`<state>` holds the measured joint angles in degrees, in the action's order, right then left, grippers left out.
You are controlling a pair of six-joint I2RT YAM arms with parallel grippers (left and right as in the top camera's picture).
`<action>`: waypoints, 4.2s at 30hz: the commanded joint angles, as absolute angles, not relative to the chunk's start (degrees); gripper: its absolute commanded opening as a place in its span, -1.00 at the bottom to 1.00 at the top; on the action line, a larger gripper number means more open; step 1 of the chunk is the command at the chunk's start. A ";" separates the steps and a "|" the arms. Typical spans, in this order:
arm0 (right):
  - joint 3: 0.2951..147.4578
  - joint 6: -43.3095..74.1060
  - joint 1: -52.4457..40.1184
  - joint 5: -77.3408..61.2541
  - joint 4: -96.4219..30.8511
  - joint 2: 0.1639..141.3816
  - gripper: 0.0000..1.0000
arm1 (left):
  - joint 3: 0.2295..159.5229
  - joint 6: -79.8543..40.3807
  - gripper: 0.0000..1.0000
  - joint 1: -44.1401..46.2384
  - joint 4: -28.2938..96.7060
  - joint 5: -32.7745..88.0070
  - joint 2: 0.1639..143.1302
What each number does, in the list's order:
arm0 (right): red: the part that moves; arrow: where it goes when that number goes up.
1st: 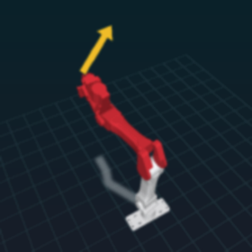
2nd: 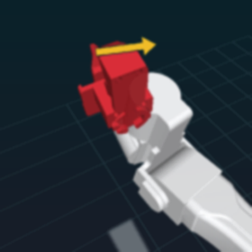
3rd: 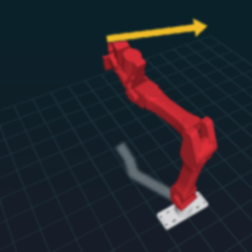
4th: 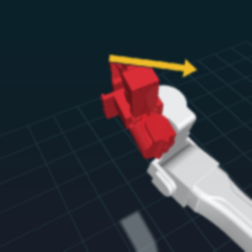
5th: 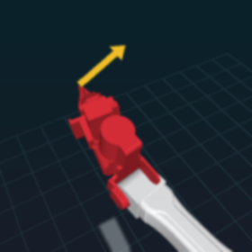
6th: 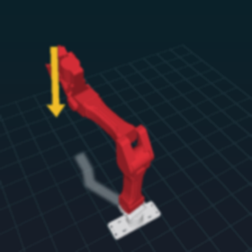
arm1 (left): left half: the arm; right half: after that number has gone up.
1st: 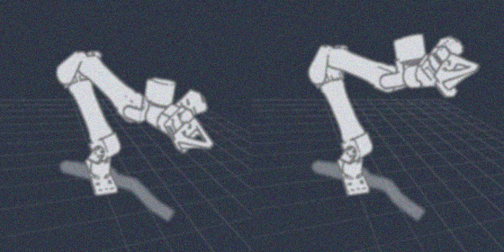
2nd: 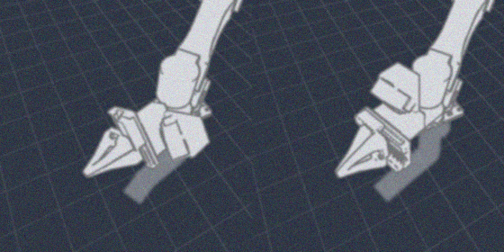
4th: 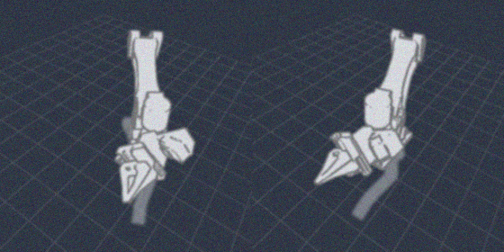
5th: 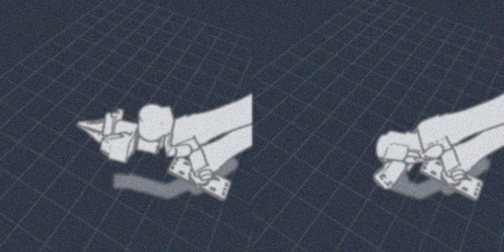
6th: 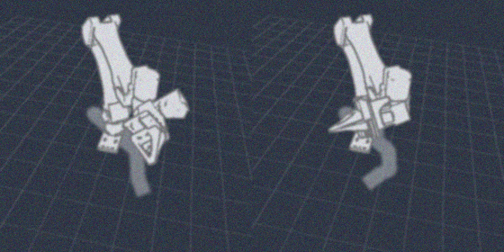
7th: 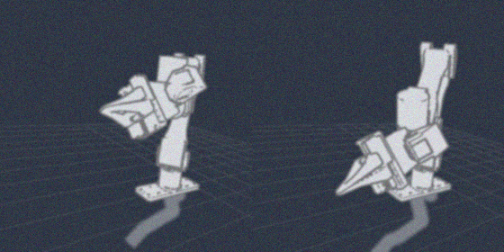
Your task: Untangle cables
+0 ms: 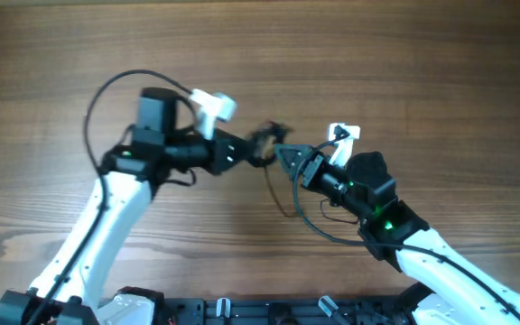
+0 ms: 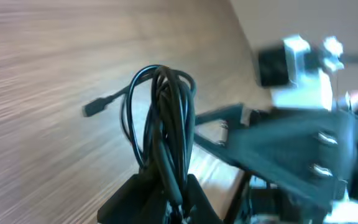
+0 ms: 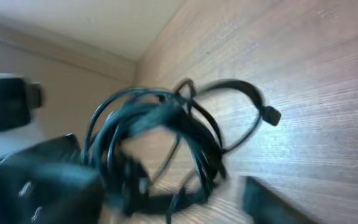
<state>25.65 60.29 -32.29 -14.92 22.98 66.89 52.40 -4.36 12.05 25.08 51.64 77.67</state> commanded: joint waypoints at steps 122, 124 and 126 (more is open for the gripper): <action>26.15 50.83 -30.02 -22.35 32.95 89.76 1.00 | 52.73 -85.19 -0.92 -1.78 7.84 50.26 79.68; 26.15 55.75 -24.34 -28.18 34.37 89.71 1.00 | 52.73 -73.36 -0.92 -1.76 7.92 52.34 79.68; 26.15 55.61 -19.35 -39.59 37.98 89.71 0.99 | 52.73 -58.89 -0.92 -1.58 8.45 56.01 79.68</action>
